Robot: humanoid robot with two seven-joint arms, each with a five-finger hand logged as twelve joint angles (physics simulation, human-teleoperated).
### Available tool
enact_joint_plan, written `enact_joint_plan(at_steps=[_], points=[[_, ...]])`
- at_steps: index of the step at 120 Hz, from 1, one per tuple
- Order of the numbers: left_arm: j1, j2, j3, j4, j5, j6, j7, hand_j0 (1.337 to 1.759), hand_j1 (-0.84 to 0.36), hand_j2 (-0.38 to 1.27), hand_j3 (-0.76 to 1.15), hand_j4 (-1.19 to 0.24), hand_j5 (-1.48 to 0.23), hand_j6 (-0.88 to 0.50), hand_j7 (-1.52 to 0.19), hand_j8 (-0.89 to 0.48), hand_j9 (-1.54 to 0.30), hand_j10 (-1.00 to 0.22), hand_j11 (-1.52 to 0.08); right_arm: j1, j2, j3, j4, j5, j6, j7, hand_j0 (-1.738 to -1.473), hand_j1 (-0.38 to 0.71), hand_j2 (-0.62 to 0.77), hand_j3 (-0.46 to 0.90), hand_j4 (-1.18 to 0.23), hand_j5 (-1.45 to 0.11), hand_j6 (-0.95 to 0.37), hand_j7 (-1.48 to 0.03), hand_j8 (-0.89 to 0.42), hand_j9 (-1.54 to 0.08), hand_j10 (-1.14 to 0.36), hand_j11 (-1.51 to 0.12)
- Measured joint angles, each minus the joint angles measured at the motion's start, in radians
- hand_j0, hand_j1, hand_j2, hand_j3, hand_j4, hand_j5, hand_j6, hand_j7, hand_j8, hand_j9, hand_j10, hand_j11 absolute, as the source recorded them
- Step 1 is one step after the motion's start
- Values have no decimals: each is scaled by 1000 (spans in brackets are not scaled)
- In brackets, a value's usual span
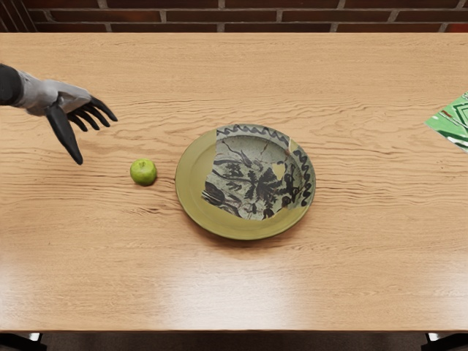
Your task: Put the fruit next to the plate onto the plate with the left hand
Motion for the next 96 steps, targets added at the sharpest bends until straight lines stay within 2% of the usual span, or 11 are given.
enact_joint_plan(at_steps=[12, 20, 34, 44, 61, 96], points=[[-178, 10, 201, -142, -48, 127, 13, 1658, 54, 51, 0, -249, -321, -250, -321, -249, -321, -249, -321, 0, 0, 0, 0, 0, 0, 0, -1658, -318, -5, 0, -26, -34, -26, -34, -26, -34, -26, -34], [-265, 5, 346, -223, -99, 243, 17, 1658, 54, 51, 0, -249, -321, -250, -321, -249, -321, -248, -321, 0, 0, 0, 0, 0, 0, 0, -1658, -318, -5, 0, -26, -34, -26, -34, -26, -34, -26, -34], [-368, -70, 568, -325, -168, 448, 20, 1658, 54, 50, 0, -249, -321, -249, -321, -249, -321, -248, -321, 0, 0, 0, 0, 0, 0, 0, -1658, -318, -5, 0, -26, -34, -26, -34, -26, -34, -26, -34], [-399, -92, 669, -376, -193, 562, 21, 1658, 54, 50, 0, -249, -321, -249, -321, -249, -321, -248, -321, 0, 0, 0, 0, 0, 0, 0, -1658, -318, -5, 0, -26, -34, -26, -34, -26, -34, -26, -34], [-418, -157, 760, -437, -210, 705, 40, 1658, 53, 51, 0, -249, -322, -250, -322, -249, -322, -249, -322, 0, 0, 0, 0, 0, 0, 0, -1658, -318, -5, 0, -26, -34, -26, -34, -26, -34, -26, -34], [-417, -327, 851, -460, -225, 950, 60, 1658, 52, 50, 0, -249, -323, -250, -323, -250, -323, -249, -323, 0, 0, 0, 0, 0, 0, 0, -1658, -318, -5, 0, -26, -34, -26, -34, -26, -34, -26, -34]])
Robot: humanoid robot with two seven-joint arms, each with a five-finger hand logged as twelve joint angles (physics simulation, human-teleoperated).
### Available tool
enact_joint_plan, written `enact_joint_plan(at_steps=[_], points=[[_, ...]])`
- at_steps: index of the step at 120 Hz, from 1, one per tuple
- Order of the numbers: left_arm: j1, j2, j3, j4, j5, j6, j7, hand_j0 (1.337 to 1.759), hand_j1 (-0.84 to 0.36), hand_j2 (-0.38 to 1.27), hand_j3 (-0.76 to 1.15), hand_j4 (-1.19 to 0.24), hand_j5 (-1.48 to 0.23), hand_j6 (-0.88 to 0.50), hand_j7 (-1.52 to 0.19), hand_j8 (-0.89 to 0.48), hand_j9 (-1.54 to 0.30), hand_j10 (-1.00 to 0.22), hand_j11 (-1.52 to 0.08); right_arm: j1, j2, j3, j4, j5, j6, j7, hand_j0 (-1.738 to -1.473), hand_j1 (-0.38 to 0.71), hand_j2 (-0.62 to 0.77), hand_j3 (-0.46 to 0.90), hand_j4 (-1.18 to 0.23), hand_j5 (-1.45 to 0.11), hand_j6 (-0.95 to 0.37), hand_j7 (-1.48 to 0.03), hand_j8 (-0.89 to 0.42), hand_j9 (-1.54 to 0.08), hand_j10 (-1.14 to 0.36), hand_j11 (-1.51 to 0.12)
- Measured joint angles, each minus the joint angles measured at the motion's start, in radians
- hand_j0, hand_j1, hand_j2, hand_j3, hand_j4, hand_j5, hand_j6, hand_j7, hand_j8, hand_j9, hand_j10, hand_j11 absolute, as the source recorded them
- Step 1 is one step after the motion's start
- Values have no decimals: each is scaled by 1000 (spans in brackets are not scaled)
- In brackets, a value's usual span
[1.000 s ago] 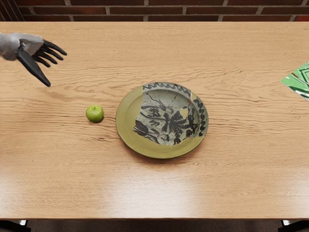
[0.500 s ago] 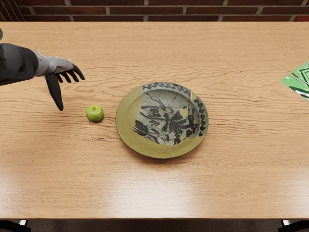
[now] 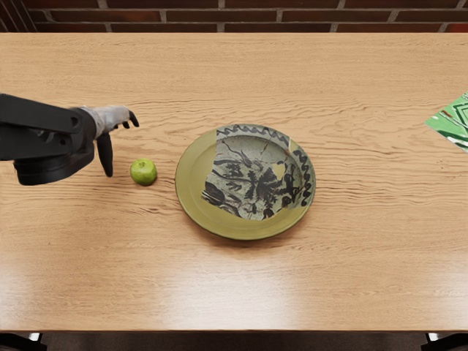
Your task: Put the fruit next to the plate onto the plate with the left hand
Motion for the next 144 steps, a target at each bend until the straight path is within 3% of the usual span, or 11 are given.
enact_joint_plan(at_steps=[28, 87, 144], points=[[31, -85, 13, 3, -39, 50, 0, 1658, 51, 51, 0, -249, -323, -250, -323, -250, -323, -249, -323, 0, 0, 0, 0, 0, 0, 0, -1658, -318, -5, 0, -26, -34, -26, -34, -26, -34, -26, -34], [93, -162, 20, 51, -63, 190, -1, 1658, 44, 52, 0, -255, -331, -255, -331, -255, -331, -255, -331, 0, 0, 0, 0, 0, 0, 0, -1658, -318, -5, 0, -26, -34, -26, -34, -26, -34, -26, -34], [147, -193, 22, 103, -56, 226, -13, 1658, -110, 104, 0, -389, -510, -390, -510, -390, -510, -390, -509, 0, 0, 0, 0, 0, 0, 0, -1658, -318, -5, 0, -26, -34, -26, -34, -26, -34, -26, -34]])
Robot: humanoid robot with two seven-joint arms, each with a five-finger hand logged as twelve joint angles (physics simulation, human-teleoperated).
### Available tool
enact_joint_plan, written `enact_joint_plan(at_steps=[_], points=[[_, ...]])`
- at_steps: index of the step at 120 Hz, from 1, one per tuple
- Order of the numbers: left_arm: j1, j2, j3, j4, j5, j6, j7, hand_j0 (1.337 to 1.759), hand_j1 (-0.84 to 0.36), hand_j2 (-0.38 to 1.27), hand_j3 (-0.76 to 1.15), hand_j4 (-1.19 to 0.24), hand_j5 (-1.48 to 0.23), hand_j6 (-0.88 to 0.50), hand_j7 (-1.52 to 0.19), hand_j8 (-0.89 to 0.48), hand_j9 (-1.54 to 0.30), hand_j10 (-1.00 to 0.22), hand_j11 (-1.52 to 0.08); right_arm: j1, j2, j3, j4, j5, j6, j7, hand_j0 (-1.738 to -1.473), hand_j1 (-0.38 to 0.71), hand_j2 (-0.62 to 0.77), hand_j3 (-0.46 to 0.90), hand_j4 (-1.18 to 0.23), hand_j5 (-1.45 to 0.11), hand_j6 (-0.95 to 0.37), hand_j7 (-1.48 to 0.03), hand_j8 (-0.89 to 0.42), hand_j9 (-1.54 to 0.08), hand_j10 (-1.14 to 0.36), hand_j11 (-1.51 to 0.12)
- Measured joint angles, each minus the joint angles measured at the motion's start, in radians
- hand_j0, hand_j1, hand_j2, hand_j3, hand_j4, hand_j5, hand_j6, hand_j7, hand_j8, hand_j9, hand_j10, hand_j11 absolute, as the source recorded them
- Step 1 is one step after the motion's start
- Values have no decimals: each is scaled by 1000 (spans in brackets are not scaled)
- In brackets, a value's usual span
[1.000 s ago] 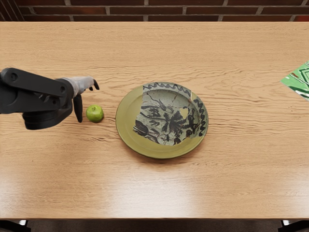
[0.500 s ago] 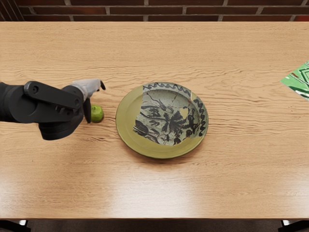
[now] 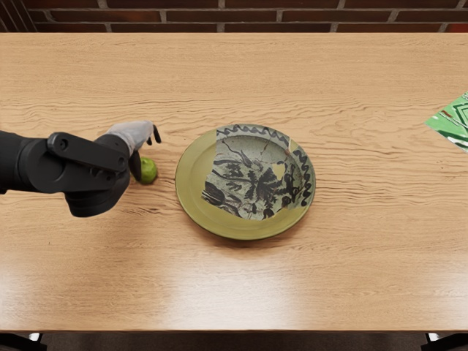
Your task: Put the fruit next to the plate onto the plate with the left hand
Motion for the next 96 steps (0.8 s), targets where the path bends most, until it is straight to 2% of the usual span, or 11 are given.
enact_joint_plan(at_steps=[17, 21, 26, 96], points=[[14, -8, 0, 1, 4, 3, 2, 1656, -197, 84, 0, -401, -555, -404, -552, -406, -549, -407, -547, 0, 0, 0, 0, 0, 0, 0, -1658, -318, -5, 0, -26, -34, -26, -34, -26, -34, -26, -34], [15, -8, 0, 0, 4, 3, 1, 1656, -218, 153, 0, -404, -560, -406, -557, -408, -555, -410, -552, 0, 0, 0, 0, 0, 0, 0, -1658, -318, -5, 0, -26, -34, -26, -34, -26, -34, -26, -34], [19, -8, 0, -1, 3, 5, 1, 1656, -225, 112, 0, -407, -565, -409, -562, -411, -560, -412, -558, 0, 0, 0, 0, 0, 0, 0, -1658, -318, -5, 0, -26, -34, -26, -34, -26, -34, -26, -34], [39, -23, 16, -4, 1, 30, -3, 1658, -187, 92, 0, -443, -578, -443, -578, -443, -578, -443, -578, 0, 0, 0, 0, 0, 0, 0, -1658, -318, -5, 0, -26, -34, -26, -34, -26, -34, -26, -34]])
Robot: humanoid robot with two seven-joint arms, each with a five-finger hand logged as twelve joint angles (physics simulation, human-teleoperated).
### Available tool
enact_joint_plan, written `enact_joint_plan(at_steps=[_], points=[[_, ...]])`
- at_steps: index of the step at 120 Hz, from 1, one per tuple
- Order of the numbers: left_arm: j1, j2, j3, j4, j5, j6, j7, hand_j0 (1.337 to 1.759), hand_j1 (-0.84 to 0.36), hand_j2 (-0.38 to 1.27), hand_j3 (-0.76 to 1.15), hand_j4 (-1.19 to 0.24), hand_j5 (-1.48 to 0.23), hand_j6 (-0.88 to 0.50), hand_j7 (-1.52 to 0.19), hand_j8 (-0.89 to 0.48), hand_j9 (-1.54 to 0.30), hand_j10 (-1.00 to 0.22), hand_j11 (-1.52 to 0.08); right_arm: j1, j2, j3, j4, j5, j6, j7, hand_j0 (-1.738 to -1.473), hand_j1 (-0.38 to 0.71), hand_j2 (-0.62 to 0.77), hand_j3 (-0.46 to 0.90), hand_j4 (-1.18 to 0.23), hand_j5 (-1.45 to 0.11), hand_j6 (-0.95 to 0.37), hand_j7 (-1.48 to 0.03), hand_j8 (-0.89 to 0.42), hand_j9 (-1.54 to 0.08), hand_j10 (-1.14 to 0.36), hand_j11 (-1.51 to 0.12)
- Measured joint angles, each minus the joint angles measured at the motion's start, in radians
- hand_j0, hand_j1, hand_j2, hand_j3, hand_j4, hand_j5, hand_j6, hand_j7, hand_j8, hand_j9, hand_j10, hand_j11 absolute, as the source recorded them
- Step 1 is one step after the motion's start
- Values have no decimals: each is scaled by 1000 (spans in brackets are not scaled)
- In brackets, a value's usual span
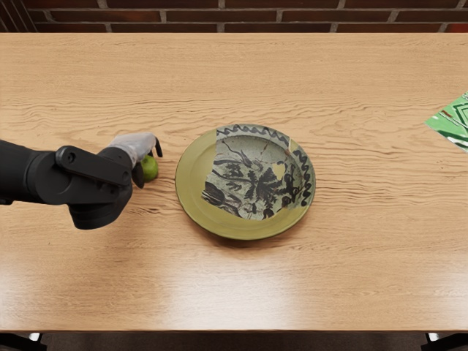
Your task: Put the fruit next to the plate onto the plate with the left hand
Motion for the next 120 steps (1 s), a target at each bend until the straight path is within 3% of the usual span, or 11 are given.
enact_joint_plan(at_steps=[30, 53, 70, 75, 98, 120], points=[[1, -11, -1, 1, 1, 1, 0, 1658, -261, 102, 0, -513, -663, -501, -665, -497, -666, -512, -666, 0, 0, 0, 0, 0, 0, 0, -1658, -318, -5, 0, -26, -34, -26, -34, -26, -34, -26, -34], [6, -15, -1, 5, 3, 0, 3, 1651, -256, 51, 0, -575, -757, -446, -763, -443, -775, -566, -773, 0, 0, 0, 0, 0, 0, 0, -1658, -318, -5, 0, -26, -34, -26, -34, -26, -34, -26, -34], [12, -18, -1, 7, 6, 3, 4, 1646, -279, 92, 0, -643, -791, -409, -824, -394, -857, -607, -853, 0, 0, 0, 0, 0, 0, 0, -1658, -318, -5, 0, -26, -34, -26, -34, -26, -34, -26, -34], [13, -23, -1, 7, 6, 5, 3, 1647, -305, 182, 0, -670, -782, -412, -831, -388, -867, -624, -863, 0, 0, 0, 0, 0, 0, 0, -1658, -318, -5, 0, -26, -34, -26, -34, -26, -34, -26, -34], [21, -27, -1, 9, 6, 5, -10, 1648, -290, 172, 0, -743, -812, -435, -871, -404, -922, -664, -931, 0, 0, 0, 0, 0, 0, 0, -1658, -318, -5, 0, -26, -34, -26, -34, -26, -34, -26, -34], [23, -25, -3, 8, 5, -3, -17, 1659, -298, 175, -40, -840, -952, -377, -1019, -344, -1070, -630, -1090, 0, 0, 0, 0, 0, 0, 0, -1658, -318, -5, 0, -26, -34, -26, -34, -26, -34, -26, -34]])
